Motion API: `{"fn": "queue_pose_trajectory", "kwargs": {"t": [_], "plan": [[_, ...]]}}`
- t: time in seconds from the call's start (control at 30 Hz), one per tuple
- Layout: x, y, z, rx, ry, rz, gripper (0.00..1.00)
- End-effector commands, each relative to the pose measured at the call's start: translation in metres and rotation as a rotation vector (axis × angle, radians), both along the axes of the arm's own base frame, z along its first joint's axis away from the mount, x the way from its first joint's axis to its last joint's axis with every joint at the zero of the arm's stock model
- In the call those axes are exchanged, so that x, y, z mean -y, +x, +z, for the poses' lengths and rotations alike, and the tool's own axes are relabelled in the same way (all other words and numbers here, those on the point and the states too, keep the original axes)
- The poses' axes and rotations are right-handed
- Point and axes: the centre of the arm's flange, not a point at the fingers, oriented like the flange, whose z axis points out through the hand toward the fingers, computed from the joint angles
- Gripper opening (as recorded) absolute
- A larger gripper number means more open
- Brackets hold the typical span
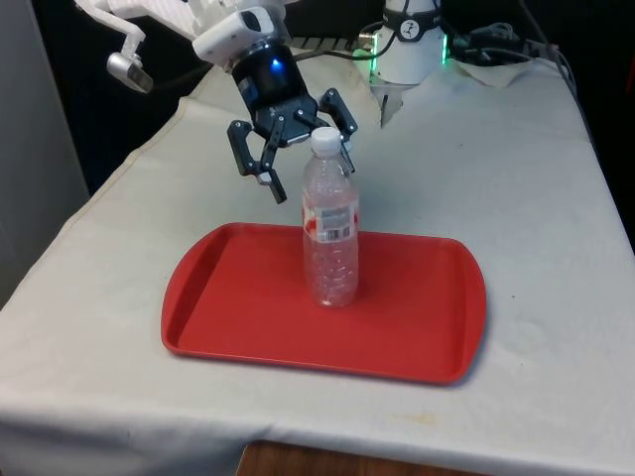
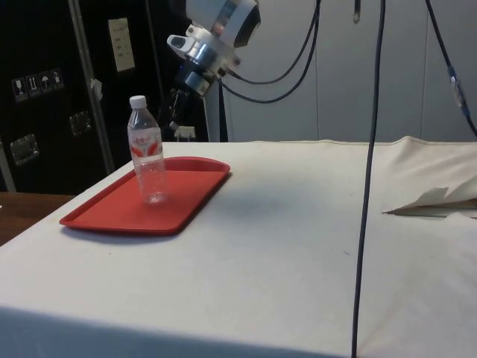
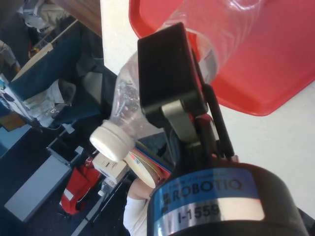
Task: Place the bottle upright on the tray.
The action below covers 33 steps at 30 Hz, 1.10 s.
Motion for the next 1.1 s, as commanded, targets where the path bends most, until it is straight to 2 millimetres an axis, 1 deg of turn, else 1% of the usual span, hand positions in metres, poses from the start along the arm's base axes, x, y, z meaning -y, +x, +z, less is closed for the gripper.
{"fn": "queue_pose_trajectory", "kwargs": {"t": [0.0,0.07,0.37,0.4,0.67,0.7,1.07], "plan": [[0.001,-0.002,0.001,0.006,-0.001,-0.002,1.00],[0.002,-0.002,-0.001,-0.002,0.001,0.000,1.00],[0.009,-0.011,0.003,0.002,0.001,0.002,1.00],[0.009,-0.009,0.002,-0.001,0.005,0.003,1.00],[0.011,-0.015,0.010,0.007,-0.008,0.008,1.00],[0.010,-0.013,0.009,0.009,0.002,0.007,1.00],[0.012,-0.019,0.024,0.018,-0.018,0.018,1.00]]}}
